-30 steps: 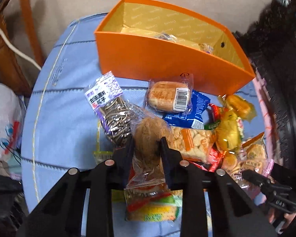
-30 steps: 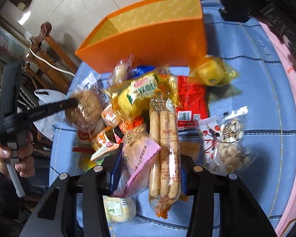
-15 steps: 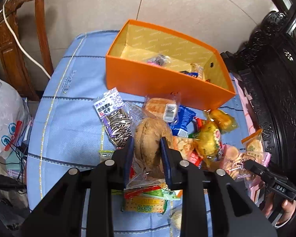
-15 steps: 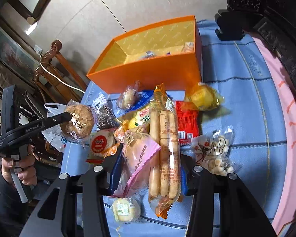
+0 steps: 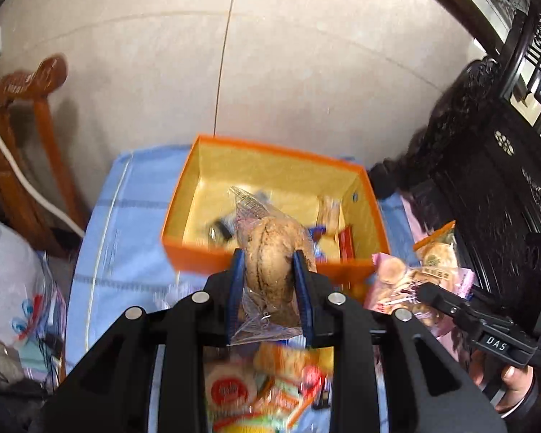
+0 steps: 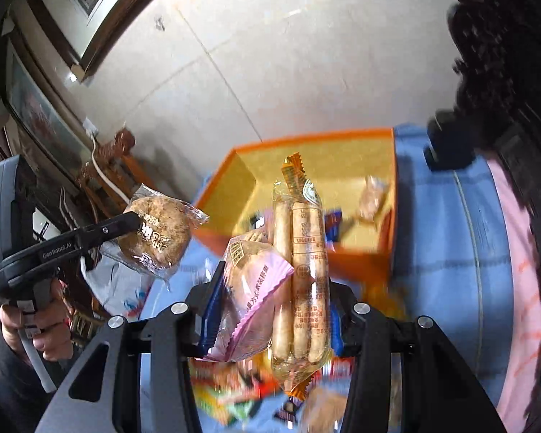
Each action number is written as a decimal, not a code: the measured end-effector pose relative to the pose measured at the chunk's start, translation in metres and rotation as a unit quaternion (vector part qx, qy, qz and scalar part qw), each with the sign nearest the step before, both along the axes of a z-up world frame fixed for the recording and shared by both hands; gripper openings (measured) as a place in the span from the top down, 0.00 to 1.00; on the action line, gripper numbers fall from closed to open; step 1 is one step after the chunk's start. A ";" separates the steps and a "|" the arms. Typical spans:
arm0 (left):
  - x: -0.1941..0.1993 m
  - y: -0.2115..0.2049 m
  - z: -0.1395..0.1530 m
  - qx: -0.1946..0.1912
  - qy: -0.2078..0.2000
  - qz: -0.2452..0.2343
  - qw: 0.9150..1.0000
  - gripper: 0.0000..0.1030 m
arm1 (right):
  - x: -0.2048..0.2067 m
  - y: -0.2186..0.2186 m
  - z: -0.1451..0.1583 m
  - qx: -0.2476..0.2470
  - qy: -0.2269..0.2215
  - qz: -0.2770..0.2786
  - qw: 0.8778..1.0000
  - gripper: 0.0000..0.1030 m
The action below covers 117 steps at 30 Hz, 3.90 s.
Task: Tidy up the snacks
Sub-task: 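Drop both held snacks into the orange box and open both tools, then grasp the red-labelled rice cracker with left tool while right tool grasps brown paper bag, then carry the rice cracker and paper bag into the orange box and open both tools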
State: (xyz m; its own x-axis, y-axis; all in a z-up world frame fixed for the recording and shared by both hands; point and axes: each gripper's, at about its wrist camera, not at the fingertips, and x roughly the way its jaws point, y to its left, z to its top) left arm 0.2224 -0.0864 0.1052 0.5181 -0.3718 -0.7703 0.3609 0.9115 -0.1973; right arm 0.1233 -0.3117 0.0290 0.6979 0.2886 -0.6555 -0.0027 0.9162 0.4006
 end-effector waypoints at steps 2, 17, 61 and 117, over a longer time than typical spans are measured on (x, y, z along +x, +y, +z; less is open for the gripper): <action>0.017 -0.009 0.002 0.000 -0.004 -0.002 1.000 0.75 | 0.025 -0.004 0.003 0.000 -0.007 -0.003 1.000 0.55; 0.106 -0.041 -0.058 0.025 -0.019 0.051 0.998 0.05 | 0.122 -0.029 -0.052 -0.036 0.036 -0.060 0.997 0.38; -0.129 0.070 -0.170 0.111 0.169 0.067 0.977 0.05 | -0.109 0.041 -0.144 -0.088 0.204 -0.014 0.975 0.23; -0.078 0.049 -0.116 0.120 0.119 0.097 0.981 0.33 | -0.070 0.030 -0.072 -0.094 0.120 0.061 0.986 0.62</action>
State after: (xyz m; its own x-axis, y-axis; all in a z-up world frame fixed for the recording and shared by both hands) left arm 0.1441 -0.0372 -0.0105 0.3558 -0.0777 -0.9313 0.1467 0.9888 -0.0264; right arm 0.0534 -0.2820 -0.0426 0.4829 0.2179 -0.8482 -0.0435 0.9733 0.2253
